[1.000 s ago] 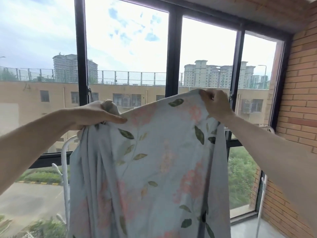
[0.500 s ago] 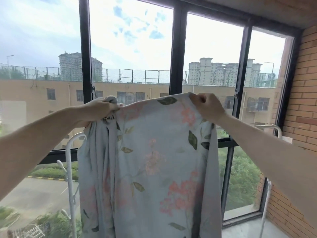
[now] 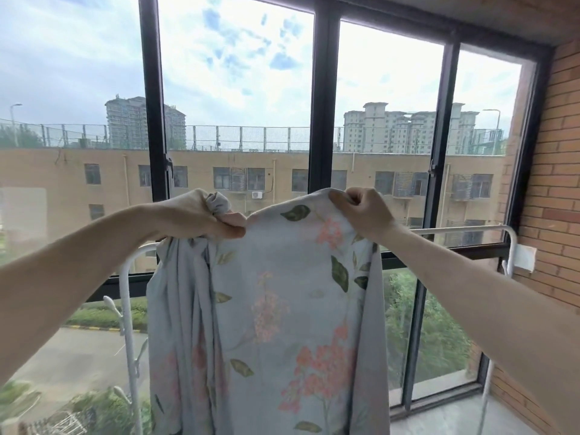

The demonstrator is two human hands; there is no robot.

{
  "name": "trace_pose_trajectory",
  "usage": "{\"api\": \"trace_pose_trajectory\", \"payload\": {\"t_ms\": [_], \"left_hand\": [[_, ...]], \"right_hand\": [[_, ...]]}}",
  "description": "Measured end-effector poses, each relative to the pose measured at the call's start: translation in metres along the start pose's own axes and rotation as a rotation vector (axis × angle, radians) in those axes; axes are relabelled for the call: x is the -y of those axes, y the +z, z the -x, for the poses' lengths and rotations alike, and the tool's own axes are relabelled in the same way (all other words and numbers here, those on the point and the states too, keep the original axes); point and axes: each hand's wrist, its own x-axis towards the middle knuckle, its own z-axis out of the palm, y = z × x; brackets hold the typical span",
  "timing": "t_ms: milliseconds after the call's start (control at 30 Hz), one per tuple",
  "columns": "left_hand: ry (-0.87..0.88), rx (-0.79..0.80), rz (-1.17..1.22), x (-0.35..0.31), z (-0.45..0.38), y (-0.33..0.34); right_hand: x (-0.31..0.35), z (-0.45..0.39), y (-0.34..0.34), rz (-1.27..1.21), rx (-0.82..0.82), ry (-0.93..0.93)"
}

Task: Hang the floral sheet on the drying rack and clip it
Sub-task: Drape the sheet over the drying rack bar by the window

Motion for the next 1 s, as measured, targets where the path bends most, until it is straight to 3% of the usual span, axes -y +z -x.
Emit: {"api": "trace_pose_trajectory", "payload": {"t_ms": [333,500,600,767,867,1000], "left_hand": [[0.017,-0.032,0.201,0.02,-0.006,0.01],[-0.055,-0.01,0.379,0.023,0.006,0.017],[-0.009,-0.002,0.308,0.015,0.008,0.024],[0.024,-0.266,0.363,0.015,0.006,0.023],[0.032,-0.351,0.387,0.018,0.006,0.023],[0.02,-0.412,0.363,0.027,0.007,0.016]], "right_hand": [[0.006,0.018,0.008,-0.103,0.097,0.061],[0.007,0.035,0.014,-0.076,0.128,0.061],[0.012,0.044,0.018,-0.044,0.148,0.081],[-0.003,0.076,0.022,-0.06,0.449,0.282],[-0.026,0.11,0.034,0.058,0.652,0.345],[-0.064,0.144,0.049,0.221,0.746,0.418]]}}
